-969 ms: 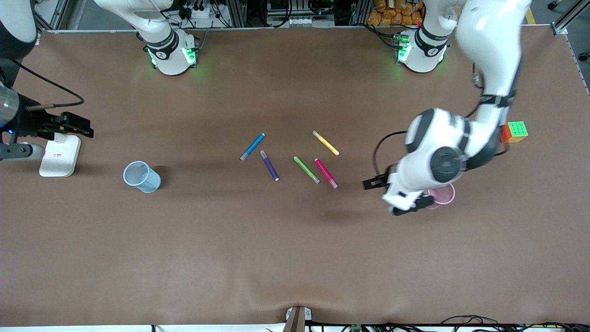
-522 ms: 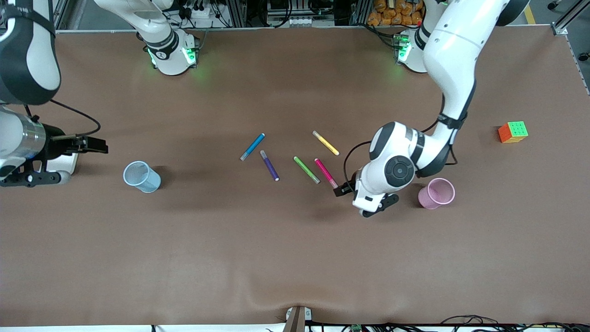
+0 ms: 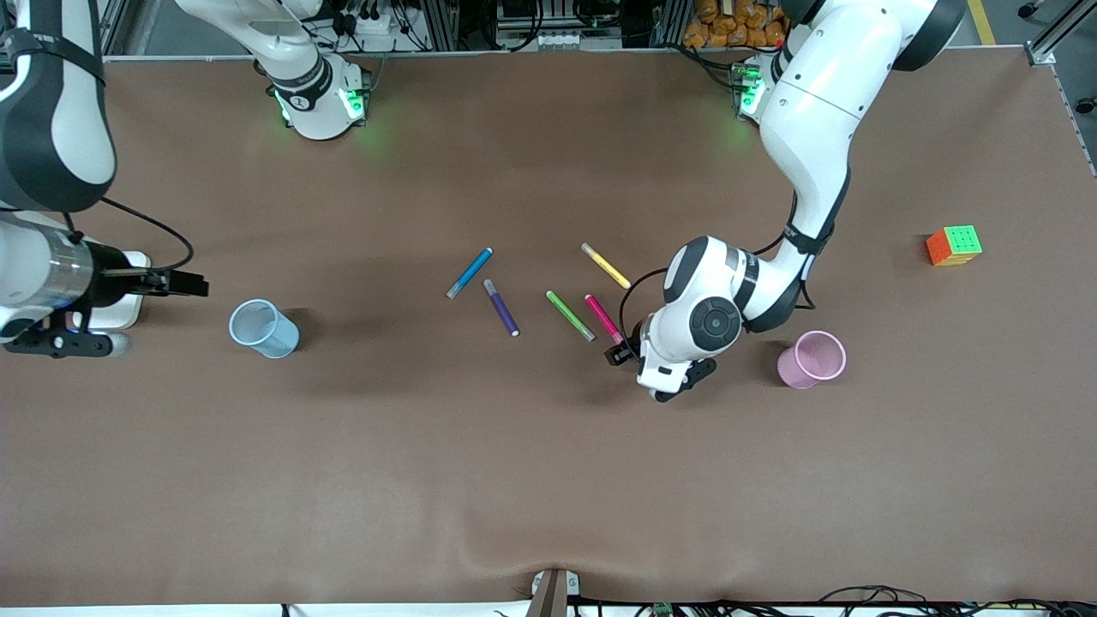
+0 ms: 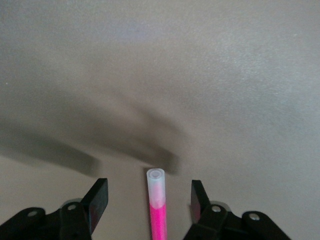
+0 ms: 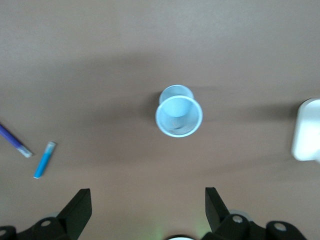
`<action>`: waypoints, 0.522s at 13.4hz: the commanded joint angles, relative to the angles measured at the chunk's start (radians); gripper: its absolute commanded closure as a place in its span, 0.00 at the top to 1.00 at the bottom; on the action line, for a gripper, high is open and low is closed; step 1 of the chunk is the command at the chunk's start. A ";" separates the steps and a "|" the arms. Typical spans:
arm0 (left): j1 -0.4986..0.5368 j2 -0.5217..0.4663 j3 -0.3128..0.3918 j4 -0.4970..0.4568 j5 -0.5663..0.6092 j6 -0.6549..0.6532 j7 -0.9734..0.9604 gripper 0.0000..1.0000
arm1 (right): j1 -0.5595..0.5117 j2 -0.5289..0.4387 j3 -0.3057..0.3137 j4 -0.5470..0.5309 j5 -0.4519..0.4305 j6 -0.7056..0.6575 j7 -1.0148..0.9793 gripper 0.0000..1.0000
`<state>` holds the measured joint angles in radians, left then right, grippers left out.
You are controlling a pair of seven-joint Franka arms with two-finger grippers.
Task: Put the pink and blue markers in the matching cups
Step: 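Grasp the pink marker with the left gripper while the right gripper reaches the blue marker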
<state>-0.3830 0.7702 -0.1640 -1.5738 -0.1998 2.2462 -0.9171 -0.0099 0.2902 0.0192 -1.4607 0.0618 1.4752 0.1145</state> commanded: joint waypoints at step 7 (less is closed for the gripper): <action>-0.024 0.047 0.006 0.026 -0.018 0.032 -0.016 0.14 | 0.162 0.015 0.005 -0.121 0.041 0.105 0.327 1.00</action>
<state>-0.3929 0.7960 -0.1642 -1.5713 -0.2013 2.2650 -0.9206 0.1018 0.3217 0.0260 -1.5383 0.0973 1.5454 0.3432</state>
